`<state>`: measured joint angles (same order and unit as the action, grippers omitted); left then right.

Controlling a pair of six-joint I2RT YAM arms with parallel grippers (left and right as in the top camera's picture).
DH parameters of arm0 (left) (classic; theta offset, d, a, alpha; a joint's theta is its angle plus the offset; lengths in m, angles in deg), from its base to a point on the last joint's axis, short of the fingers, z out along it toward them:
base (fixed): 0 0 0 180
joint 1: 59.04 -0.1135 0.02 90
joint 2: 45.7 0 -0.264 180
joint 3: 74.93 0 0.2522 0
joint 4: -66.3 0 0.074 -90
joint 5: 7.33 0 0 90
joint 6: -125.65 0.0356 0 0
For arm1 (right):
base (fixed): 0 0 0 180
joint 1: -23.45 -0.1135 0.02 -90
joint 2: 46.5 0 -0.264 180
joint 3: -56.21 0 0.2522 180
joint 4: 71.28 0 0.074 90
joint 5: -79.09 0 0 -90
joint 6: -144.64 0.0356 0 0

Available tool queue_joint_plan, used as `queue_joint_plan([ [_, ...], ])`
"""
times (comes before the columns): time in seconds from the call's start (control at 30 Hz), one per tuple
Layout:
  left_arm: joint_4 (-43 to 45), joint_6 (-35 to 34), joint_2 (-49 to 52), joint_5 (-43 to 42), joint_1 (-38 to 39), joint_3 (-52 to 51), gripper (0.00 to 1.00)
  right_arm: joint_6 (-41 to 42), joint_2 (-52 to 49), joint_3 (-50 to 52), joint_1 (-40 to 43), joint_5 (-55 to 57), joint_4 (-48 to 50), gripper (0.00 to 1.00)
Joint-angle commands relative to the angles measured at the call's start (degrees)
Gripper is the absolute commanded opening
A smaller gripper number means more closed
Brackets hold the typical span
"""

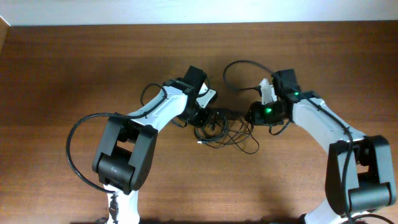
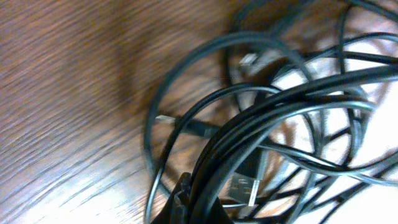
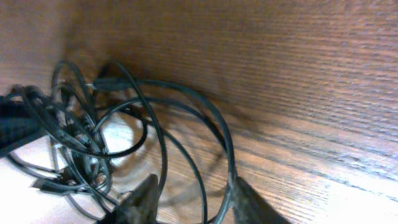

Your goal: Untangle cables

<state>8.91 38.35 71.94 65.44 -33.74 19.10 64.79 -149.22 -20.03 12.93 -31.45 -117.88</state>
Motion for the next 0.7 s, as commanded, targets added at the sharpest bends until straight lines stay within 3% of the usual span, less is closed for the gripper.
queue_joint_plan([
  [0.0,0.1,4.8,-0.7,-6.0,-0.6,0.3,0.00,0.0,1.0,0.9,-3.3,12.5,-0.1,0.35],
  [0.17,0.0,6.6,-0.7,-7.4,-1.5,0.3,0.00,2.6,1.0,2.3,-4.5,20.2,1.4,0.36],
  [0.5,-0.2,6.6,-0.7,-11.0,-1.5,0.3,0.00,4.3,-2.4,3.9,-4.5,14.6,4.1,0.35],
  [0.53,-0.2,6.4,-0.7,-11.7,-1.5,0.3,0.00,4.3,-2.4,3.9,-4.5,15.1,4.1,0.28],
  [0.57,-0.5,6.3,-0.9,-11.7,-1.5,0.5,0.00,4.3,-2.4,3.9,-4.5,17.5,3.7,0.13],
  [0.6,-1.5,5.5,-1.7,-11.8,-1.8,1.2,0.00,4.3,-2.4,3.9,-4.4,23.0,2.3,0.04],
  [0.67,-2.6,5.5,-5.4,-11.9,-2.3,2.4,0.00,4.3,-2.1,2.4,-3.9,30.7,-2.3,0.04],
])
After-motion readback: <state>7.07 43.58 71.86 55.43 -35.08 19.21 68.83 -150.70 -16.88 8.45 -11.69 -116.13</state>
